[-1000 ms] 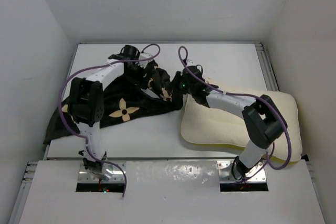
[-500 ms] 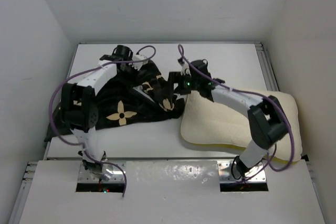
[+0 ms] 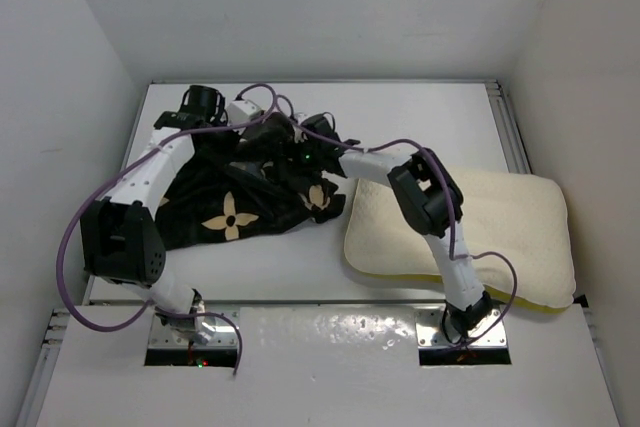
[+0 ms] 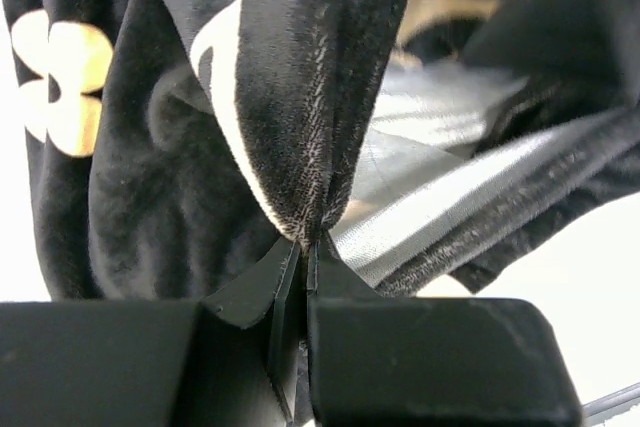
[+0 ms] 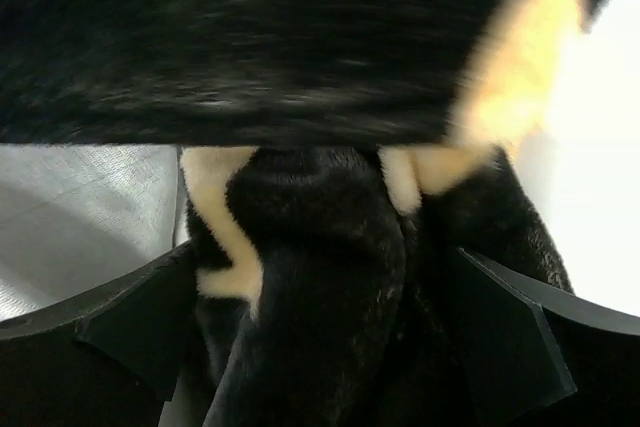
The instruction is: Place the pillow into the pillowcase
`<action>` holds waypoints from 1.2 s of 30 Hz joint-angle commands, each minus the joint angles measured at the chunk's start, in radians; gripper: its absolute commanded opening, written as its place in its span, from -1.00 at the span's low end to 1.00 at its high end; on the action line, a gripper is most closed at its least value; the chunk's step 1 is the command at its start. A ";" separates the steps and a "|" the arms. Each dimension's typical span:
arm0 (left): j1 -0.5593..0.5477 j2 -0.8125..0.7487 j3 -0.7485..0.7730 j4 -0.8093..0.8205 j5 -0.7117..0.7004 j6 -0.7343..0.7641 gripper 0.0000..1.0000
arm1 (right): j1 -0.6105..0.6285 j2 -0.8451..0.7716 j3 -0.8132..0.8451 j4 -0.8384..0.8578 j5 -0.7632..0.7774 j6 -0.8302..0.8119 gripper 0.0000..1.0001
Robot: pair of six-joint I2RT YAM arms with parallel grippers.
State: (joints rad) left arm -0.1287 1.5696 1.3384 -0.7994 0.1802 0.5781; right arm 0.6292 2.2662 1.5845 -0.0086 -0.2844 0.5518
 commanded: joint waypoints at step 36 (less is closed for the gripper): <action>0.176 0.034 0.092 0.125 -0.049 -0.047 -1.00 | 0.034 0.118 0.320 0.417 0.562 0.000 -1.00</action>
State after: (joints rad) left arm -0.0093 1.5440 1.3922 -0.8692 0.2813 0.5838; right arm 0.7467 2.4577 1.8004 0.3225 0.1757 0.4835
